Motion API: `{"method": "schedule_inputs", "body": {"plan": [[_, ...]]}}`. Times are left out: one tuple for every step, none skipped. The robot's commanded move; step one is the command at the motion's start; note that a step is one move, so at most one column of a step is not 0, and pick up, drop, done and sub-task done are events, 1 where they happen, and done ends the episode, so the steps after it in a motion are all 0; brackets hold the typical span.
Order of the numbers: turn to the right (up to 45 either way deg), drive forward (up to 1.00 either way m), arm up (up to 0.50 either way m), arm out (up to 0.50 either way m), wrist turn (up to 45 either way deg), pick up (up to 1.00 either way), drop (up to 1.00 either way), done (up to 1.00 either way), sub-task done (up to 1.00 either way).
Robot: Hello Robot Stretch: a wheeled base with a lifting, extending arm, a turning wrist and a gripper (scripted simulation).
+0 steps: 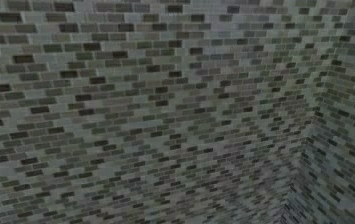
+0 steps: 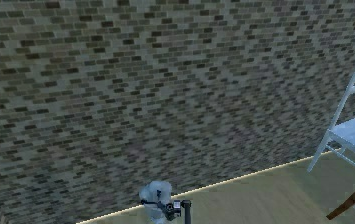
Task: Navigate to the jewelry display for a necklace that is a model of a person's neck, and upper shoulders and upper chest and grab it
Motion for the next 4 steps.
{"method": "schedule_inputs", "body": {"plan": [[0.0,0.0,-0.3,0.0,0.0,0.0,0.0,0.0,0.0],[0.0,0.0,0.0,0.0,0.0,1.0,0.0,0.0,0.0],[0.0,0.0,0.1,0.0,0.0,0.0,0.0,0.0,0.0],[0.0,0.0,0.0,0.0,0.0,0.0,0.0,1.0,0.0]]}}
